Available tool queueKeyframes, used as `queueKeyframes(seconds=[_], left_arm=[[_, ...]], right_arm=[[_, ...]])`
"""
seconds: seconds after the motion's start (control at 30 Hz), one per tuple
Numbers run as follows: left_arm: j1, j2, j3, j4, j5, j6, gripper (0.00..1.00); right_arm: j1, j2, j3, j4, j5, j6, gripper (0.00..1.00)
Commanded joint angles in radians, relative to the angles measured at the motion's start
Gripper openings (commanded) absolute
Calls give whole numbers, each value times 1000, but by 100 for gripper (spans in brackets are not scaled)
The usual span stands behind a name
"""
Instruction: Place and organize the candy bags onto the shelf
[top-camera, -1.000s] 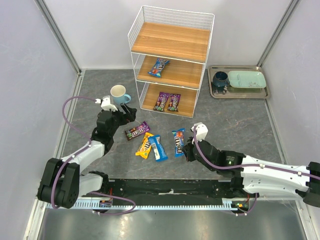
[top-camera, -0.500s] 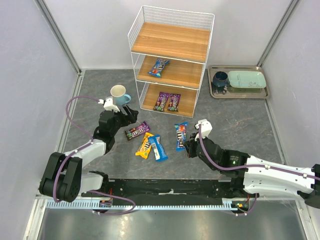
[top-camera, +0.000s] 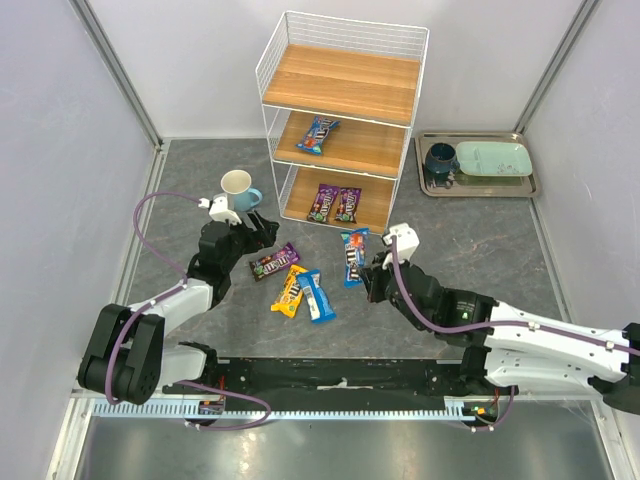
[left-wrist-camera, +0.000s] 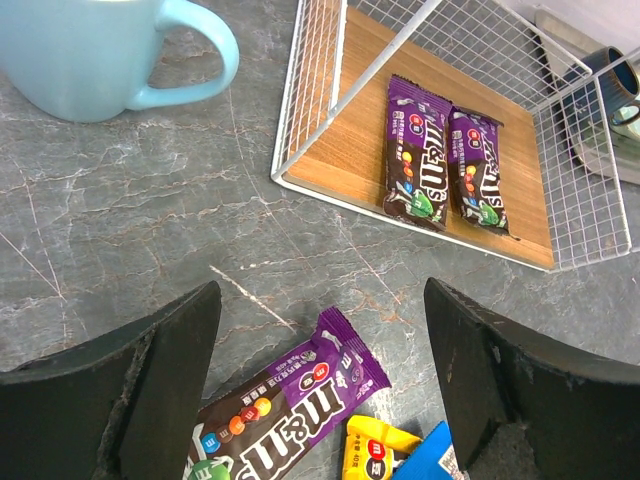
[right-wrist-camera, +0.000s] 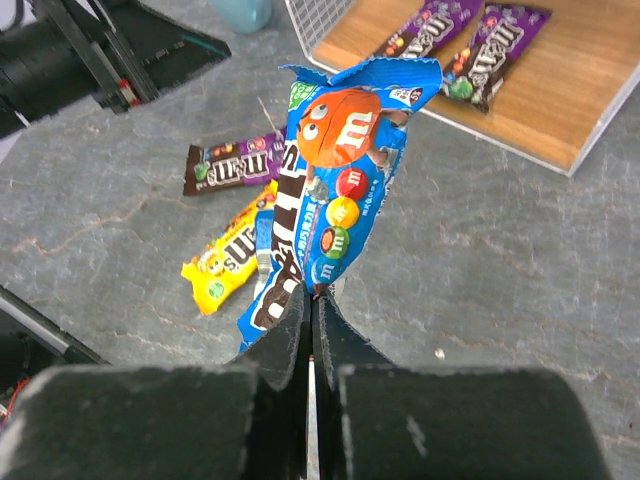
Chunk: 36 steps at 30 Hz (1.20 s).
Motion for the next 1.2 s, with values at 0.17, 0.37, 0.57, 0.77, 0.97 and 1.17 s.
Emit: queueKeyframes(seconds=[0.17,0.37,0.57,0.77,0.97,1.17], left_arm=[[-4,-6,-6,45,-3,-14,89],[-2,-14,-9,43,-13,-14,89],[-2,-15,-11,43,-10,-17,89],[-2,-11,-9,43,-15,-17,89],[-2,-14,-9,45,-15,-17,89],[-2,-9,-8,45,-15,-21,89]], right_arm=[[-127,175,173,131,-149,-144,0],[-246,218,256,168,-256,-184,0],[-336,299,365,205,-365,-199,0],[-394,403,446,272,-369,-167,0],[-438,466,471,358,-298,-112,0],[-449,512,491,444,-226,-104,0]])
